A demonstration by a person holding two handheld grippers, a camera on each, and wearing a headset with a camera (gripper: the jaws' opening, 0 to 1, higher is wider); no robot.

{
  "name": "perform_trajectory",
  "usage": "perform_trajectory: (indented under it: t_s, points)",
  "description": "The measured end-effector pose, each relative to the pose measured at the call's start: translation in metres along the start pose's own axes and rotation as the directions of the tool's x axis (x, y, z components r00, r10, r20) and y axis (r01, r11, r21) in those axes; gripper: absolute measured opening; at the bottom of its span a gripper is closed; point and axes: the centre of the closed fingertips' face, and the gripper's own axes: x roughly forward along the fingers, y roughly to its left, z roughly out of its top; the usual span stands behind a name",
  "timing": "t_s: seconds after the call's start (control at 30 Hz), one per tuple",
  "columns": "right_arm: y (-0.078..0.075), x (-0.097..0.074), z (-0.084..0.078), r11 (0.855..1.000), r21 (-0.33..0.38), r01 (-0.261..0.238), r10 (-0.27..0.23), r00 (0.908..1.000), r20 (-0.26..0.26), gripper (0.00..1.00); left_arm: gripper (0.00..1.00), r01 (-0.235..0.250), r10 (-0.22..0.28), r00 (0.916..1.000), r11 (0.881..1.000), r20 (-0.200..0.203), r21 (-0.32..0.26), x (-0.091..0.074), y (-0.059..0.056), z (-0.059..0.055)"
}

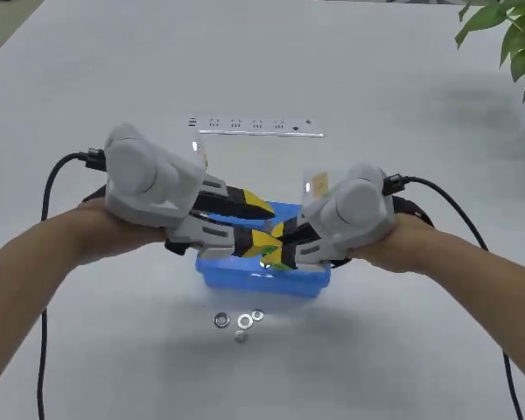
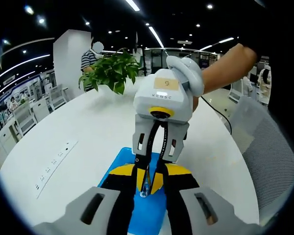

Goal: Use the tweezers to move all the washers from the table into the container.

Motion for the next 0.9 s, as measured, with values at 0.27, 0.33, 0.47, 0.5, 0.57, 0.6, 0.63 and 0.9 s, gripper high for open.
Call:
perform_trajectory:
  t_s: [0.27, 0.33, 0.47, 0.5, 0.57, 0.6, 0.63, 0.9]
  points:
    - [-0.0013, -0.0004, -0.0002, 1.0, 0.005, 0.001, -0.001, 1.0, 0.003, 0.09, 0.14, 0.025, -0.024, 0.9996, 1.0, -0.013, 0.01, 0.0043, -0.0019, -0.0033]
    - [-0.0007, -0.0004, -0.0003, 1.0, 0.004, -0.002, 0.002, 1.0, 0.004, 0.09, 0.1, 0.022, -0.021, 0.9997, 1.0, -0.014, 0.014, 0.0046, -0.0008, -0.0035]
    - [-0.0008, -0.0002, -0.0005, 1.0, 0.008, -0.001, 0.001, 1.0, 0.004, 0.1, 0.07, 0.021, -0.021, 0.9997, 1.0, -0.014, 0.02, 0.004, 0.0004, -0.0037]
    - [-0.0002, -0.0003, -0.0002, 1.0, 0.008, -0.004, 0.004, 1.0, 0.003, 0.1, 0.07, 0.024, -0.024, 0.9996, 0.999, -0.014, 0.021, 0.0039, -0.0001, -0.0037]
    - [0.0004, -0.0002, 0.0002, 1.0, 0.003, -0.007, 0.007, 1.0, -0.001, 0.1, 0.07, 0.031, -0.03, 0.9994, 0.999, -0.015, 0.028, 0.0036, -0.0012, -0.0038]
    - [0.0002, -0.0002, 0.0001, 1.0, 0.001, -0.007, 0.007, 1.0, -0.005, 0.1, 0.07, 0.031, -0.03, 0.9994, 0.999, -0.017, 0.033, 0.0035, -0.0014, -0.0038]
    - [-0.0005, -0.0002, -0.0003, 1.0, -0.003, -0.004, 0.004, 1.0, -0.008, 0.1, 0.07, 0.033, -0.032, 0.9993, 0.999, -0.019, 0.033, 0.0034, -0.0018, -0.0041]
    - [-0.0009, -0.0008, 0.0028, 1.0, 0.006, 0.004, -0.004, 1.0, -0.008, 0.12, 0.06, 0.032, -0.031, 0.9993, 0.999, -0.023, 0.041, 0.0009, -0.0014, -0.0016]
